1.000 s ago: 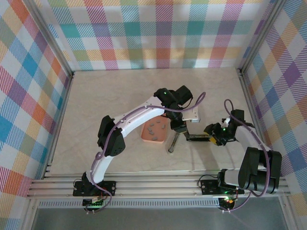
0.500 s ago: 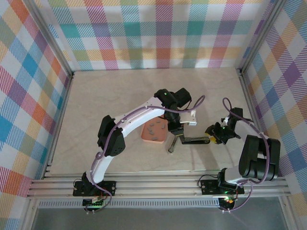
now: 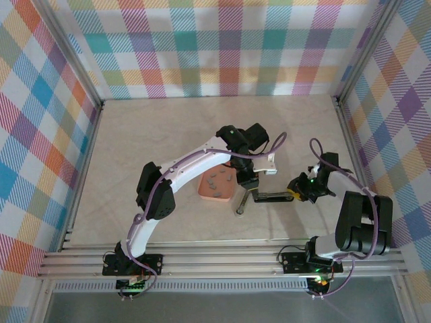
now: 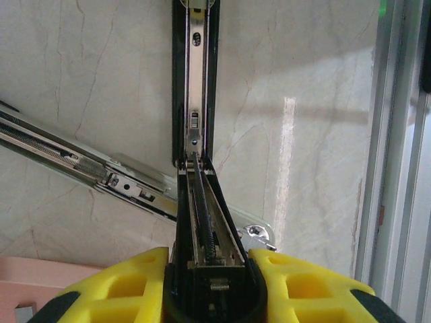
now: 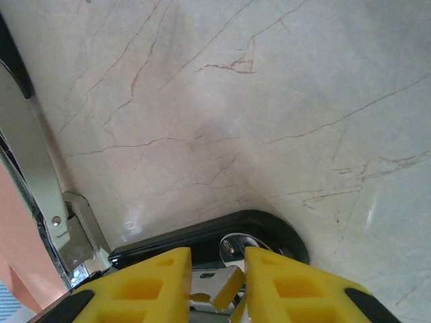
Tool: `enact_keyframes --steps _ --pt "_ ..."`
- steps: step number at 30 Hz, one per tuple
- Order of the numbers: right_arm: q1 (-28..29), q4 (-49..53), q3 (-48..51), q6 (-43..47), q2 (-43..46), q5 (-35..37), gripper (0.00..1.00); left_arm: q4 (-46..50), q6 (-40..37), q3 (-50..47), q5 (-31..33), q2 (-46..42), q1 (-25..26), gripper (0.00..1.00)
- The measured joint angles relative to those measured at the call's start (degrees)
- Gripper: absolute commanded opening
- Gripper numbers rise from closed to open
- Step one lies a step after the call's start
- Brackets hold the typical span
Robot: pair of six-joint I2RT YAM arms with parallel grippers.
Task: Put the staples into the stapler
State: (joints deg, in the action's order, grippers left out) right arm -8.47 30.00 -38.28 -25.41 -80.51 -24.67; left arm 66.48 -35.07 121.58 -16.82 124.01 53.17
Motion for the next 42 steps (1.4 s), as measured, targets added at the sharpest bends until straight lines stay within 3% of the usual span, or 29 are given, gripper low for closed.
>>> enact_keyframes --steps 10,18,30,36,42 --pt "1.81 -2.78 1.77 -2.47 1.25 -0.83 0.22 -4.09 4.33 0.17 -0.55 0.26 0.31 0.1" --pt "1.86 -4.57 3.48 -2.93 2.49 -1.9 0.22 -12.59 8.85 0.61 -0.83 2.78 2.25 0.06" --pt "-0.57 -7.96 5.14 -3.3 1.6 -8.37 0.23 -21.44 13.99 0.81 -2.62 7.19 3.34 0.07" --pt "-2.43 -9.84 5.7 -3.32 0.52 -11.43 0.23 -24.83 16.06 0.81 -3.67 9.01 3.34 0.1" --pt "-3.26 -11.45 6.16 -3.67 -1.2 -13.4 0.23 -27.32 17.73 0.81 -4.81 10.56 3.34 0.24"
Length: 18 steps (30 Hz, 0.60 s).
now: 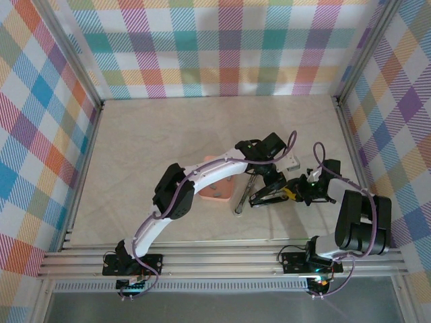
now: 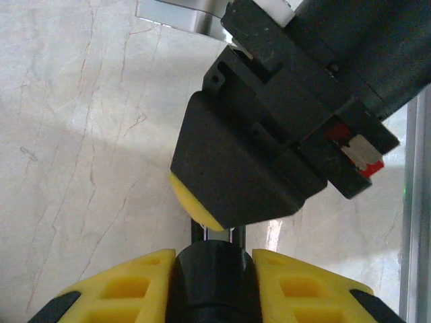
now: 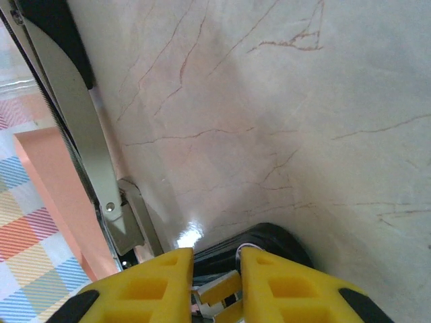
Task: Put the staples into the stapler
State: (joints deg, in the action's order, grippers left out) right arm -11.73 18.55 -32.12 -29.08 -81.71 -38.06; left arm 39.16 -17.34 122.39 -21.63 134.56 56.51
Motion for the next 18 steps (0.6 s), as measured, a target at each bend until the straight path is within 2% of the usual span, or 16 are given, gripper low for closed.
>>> enact_keyframes --steps 8,14,18 --pt "0.07 0.26 -0.07 -0.07 -0.98 -0.42 0.23 -4.02 2.97 -0.79 -0.83 0.2 0.11 0.45" --pt "0.07 1.09 -0.09 -0.04 -1.03 -0.17 0.24 -8.33 4.59 -2.54 -0.79 -0.11 0.11 0.52" --pt "0.07 1.95 -0.09 -0.04 -0.96 0.07 0.24 -10.25 6.1 -7.58 -0.81 -2.95 0.13 0.56"
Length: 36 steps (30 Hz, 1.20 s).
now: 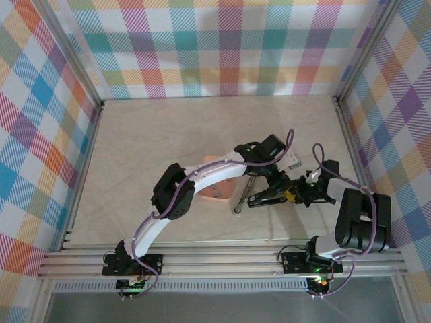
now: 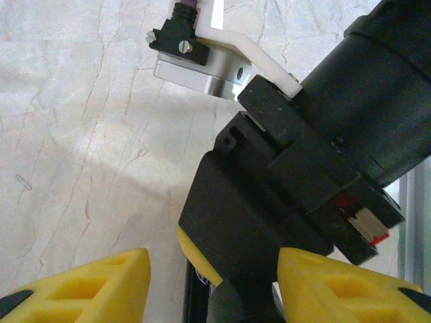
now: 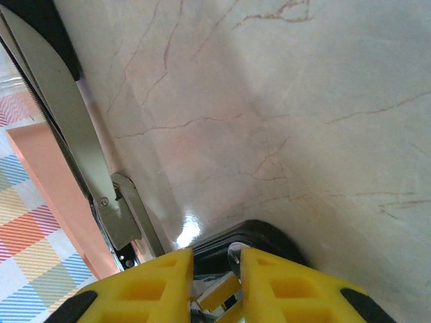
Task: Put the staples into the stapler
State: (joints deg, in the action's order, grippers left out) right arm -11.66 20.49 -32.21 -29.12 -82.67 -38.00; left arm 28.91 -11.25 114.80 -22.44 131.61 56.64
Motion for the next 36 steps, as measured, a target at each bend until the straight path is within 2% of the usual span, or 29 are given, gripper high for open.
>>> enact_keyframes --steps 7,13,18,23,27,31,34,36 --pt "0.0 0.35 0.0 0.02 0.02 0.22 0.24 -3.23 0.11 -13.09 0.07 -9.38 -0.24 0.58" --pt "0.0 0.57 -0.04 0.24 0.02 0.42 0.24 -6.78 -0.55 -19.52 -0.07 -11.72 -0.52 0.58" --pt "0.0 0.74 -0.24 0.66 0.02 0.42 0.24 -9.33 -2.14 -24.94 0.04 -11.76 -0.52 0.51" --pt "0.0 0.81 -0.28 0.9 0.02 0.46 0.25 -10.19 -4.17 -25.79 0.94 -11.76 -0.52 0.36" --pt "0.0 0.98 -0.66 0.85 0.07 0.72 0.27 -10.69 -5.81 -25.86 1.22 -11.76 -0.52 0.21" --pt "0.04 1.51 -0.7 0.68 1.25 2.67 0.4 -10.45 -6.82 -25.86 1.81 -11.76 -0.52 0.17" --pt "-0.02 2.69 -0.7 0.42 2.86 5.16 0.53 -9.9 -7.54 -25.86 3.39 -11.8 -0.61 0.17" --pt "-0.02 3.87 -0.72 -0.02 4.61 6.73 0.58 -9.44 -8.2 -25.86 4.15 -11.91 -0.76 0.19"
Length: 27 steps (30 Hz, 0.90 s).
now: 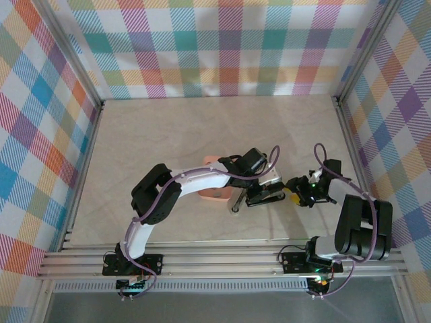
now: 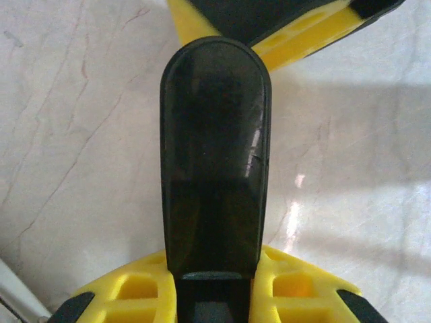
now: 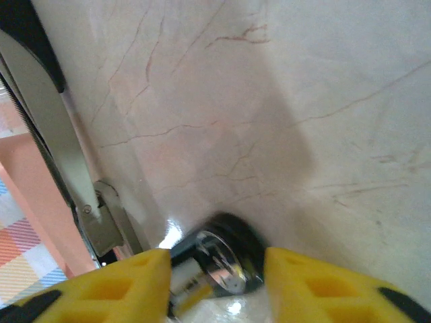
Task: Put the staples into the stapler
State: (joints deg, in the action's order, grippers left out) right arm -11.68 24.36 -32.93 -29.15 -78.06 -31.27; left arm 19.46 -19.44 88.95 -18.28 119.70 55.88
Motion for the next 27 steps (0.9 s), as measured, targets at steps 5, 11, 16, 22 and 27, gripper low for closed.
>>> enact_keyframes --steps 5,11,16,22,27 --pt "0.09 2.84 -0.09 -1.97 7.54 2.49 0.6 1.33 -2.32 0.37 1.29 0.13 0.22 0.25" --pt "0.07 4.15 -0.92 -3.98 13.86 2.75 0.6 3.34 -3.04 1.99 1.46 1.36 0.42 0.38" --pt "0.11 4.85 -0.96 -4.57 13.77 2.25 0.6 3.58 -2.29 2.01 1.46 1.75 0.5 0.49" --pt "1.36 5.16 -1.29 -4.79 13.14 1.86 0.61 1.16 2.45 0.87 1.22 0.92 0.02 0.51" --pt "3.58 5.16 -1.38 -5.18 12.2 1.46 0.59 -4.52 11.13 -5.55 0.72 -4.42 -1.88 0.57"
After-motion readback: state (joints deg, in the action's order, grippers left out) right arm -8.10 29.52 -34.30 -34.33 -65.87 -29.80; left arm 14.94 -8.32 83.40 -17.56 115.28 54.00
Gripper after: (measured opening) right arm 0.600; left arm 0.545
